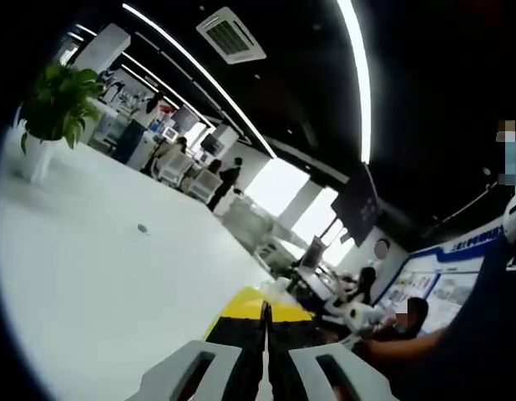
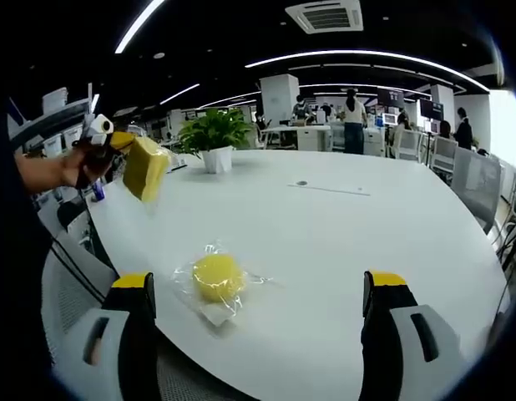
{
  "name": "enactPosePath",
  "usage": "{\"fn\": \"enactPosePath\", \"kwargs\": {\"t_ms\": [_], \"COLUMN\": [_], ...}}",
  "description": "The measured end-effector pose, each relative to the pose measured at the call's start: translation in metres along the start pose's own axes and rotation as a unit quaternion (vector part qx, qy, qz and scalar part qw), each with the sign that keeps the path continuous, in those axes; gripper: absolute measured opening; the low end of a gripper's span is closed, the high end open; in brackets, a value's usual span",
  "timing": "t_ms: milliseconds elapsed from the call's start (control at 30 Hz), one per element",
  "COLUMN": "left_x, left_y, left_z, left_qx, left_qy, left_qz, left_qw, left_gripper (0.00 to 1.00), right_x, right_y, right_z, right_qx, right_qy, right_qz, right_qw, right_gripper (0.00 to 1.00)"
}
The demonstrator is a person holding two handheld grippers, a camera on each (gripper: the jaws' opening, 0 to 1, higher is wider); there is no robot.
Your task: Compare the silicone blocks by pressing each to a similar depth, holding the contact briefly, and releasing to observe deformation and rebound differences across the visible hardness samples.
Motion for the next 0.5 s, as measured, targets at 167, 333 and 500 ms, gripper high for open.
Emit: {"fn": "enactPosePath", "kwargs": {"t_ms": [167, 333, 500], "left_x": [0.003, 0.005, 0.005], "left_y": [0.016, 0.032, 0.046], "left_z": [-0.012, -0.029, -0.043], "left_qx": [0.015, 0.039, 0.059], "left_qy": [-0.012, -0.026, -0.04], "left_qz": [-0.009, -0.013, -0.022], "left_qw": [0.9998, 0.9988, 0.9972], "left_gripper": [0.0, 0.0, 0.0], "right_x": [0.0, 0.002, 0.001], "right_y": [0.002, 0.005, 0.004], "right_z": [-0.003, -0.001, 0.0], "right_qx": [-0.002, -0.002, 0.006], "right_qy": [-0.002, 0.005, 0.012], "right_qz": [-0.003, -0.008, 0.0], "right_qw": [1.0, 1.0, 0.9999], "right_gripper": [0.97, 0.97, 0.97]}}
Point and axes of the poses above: the point that each gripper's makers call its tool centre point, and the gripper's own axes: x roughly backward along the fingers, z roughly to its right, y roughly out of its underside, the point moved 4 cm from there along x, roughly backward along the fingers, and after that the axes turned 3 degrees about z, right-handed, at the moved point
